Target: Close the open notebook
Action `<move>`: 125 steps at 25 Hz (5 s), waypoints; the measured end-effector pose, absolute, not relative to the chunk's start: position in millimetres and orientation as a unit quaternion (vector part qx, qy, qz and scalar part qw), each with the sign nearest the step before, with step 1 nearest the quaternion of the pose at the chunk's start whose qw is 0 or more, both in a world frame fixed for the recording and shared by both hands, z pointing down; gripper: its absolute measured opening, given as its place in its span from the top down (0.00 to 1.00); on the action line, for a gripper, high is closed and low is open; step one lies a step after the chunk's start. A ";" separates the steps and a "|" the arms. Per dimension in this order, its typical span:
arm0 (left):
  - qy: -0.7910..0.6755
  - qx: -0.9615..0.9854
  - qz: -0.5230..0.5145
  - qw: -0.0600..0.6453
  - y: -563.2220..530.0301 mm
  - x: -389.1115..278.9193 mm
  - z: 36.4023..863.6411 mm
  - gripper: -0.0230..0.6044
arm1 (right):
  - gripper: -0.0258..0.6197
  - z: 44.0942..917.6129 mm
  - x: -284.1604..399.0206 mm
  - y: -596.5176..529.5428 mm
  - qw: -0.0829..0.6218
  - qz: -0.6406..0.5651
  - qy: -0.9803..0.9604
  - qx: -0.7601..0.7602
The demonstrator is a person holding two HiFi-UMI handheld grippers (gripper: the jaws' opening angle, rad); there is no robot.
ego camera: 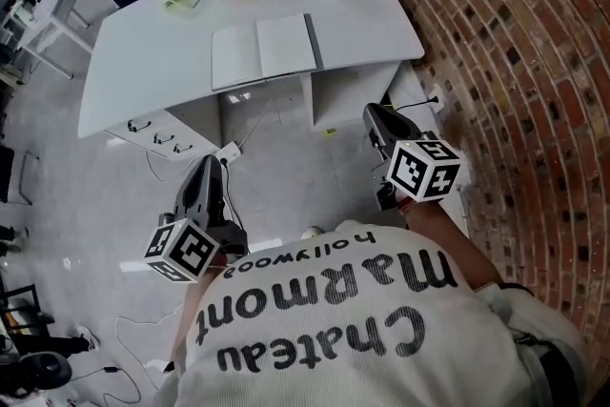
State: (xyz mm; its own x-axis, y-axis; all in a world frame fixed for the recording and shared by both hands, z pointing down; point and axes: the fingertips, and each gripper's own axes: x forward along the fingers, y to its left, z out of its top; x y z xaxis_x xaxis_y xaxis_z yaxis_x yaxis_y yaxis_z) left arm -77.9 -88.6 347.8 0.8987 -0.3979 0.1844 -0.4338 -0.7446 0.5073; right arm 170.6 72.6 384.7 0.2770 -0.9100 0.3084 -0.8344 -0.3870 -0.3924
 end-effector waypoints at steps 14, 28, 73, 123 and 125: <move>-0.263 0.906 0.062 0.325 -126.8 -54.0 395.6 0.96 | 0.96 457.5 208.4 37.1 0.098 -0.354 0.520 -0.771; -0.372 0.861 0.073 0.338 -163.7 -67.2 410.2 0.96 | 0.82 540.2 244.5 -48.0 0.129 -0.457 0.528 -0.704; -0.436 0.826 0.074 0.349 -197.5 -107.1 425.2 0.96 | 0.86 557.5 258.0 -125.2 0.369 -0.538 0.341 -0.677; -0.461 0.811 0.029 0.359 -193.3 -156.1 427.5 0.96 | 0.96 485.7 241.6 -152.5 0.170 -0.410 0.483 -0.755; -0.464 0.808 0.028 0.361 -192.3 -157.2 427.5 0.96 | 0.96 482.4 239.9 -154.4 0.162 -0.404 0.491 -0.754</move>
